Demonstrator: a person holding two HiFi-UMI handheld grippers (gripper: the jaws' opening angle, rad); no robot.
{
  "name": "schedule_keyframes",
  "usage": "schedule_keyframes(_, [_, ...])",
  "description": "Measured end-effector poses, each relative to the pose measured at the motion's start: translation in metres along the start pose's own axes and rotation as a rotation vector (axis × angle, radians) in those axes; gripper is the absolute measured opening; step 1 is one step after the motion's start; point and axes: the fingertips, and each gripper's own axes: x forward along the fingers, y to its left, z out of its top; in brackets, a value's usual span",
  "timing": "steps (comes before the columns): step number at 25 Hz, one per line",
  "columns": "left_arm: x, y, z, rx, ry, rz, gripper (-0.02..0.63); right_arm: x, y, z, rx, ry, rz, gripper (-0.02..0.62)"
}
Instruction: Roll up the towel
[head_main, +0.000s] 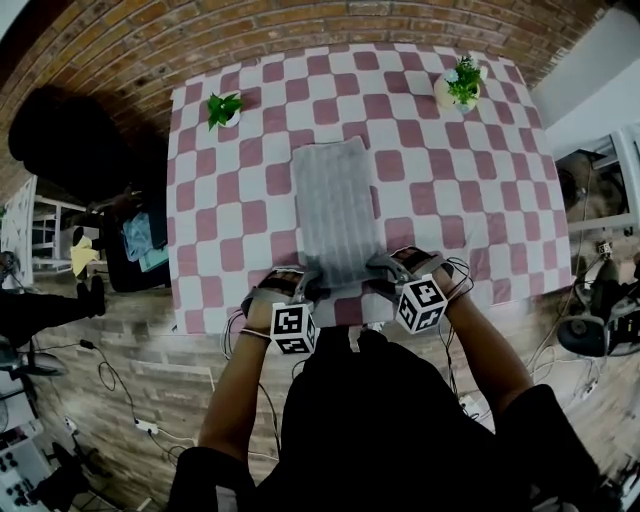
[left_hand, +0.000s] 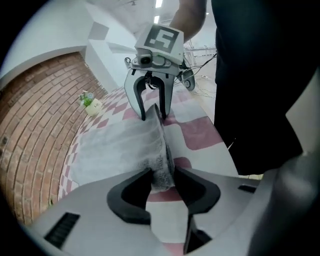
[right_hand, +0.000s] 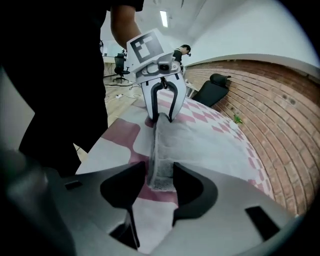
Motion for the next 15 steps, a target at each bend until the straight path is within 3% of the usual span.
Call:
schedule_keyframes(3, [0.001,0.0,-0.003,-0.001,-0.013,-0.047,0.143,0.002,-0.001,-0.001,0.043,-0.025,0.078,0.144])
schedule_keyframes(6, [0.002,0.001,-0.003,-0.035,-0.028,-0.069,0.123,0.003,-0.006,-0.002,0.063,-0.034,0.099,0.089])
schedule_keyframes(8, [0.003,0.002,-0.005,-0.053,-0.023,-0.06,0.081,0.003,-0.008,-0.001,0.089,-0.032,0.114,0.081])
schedule_keyframes(15, [-0.011,-0.002,0.001,-0.166,-0.057,-0.128,0.057,-0.009,-0.004,0.006,0.293,-0.067,0.189,0.069])
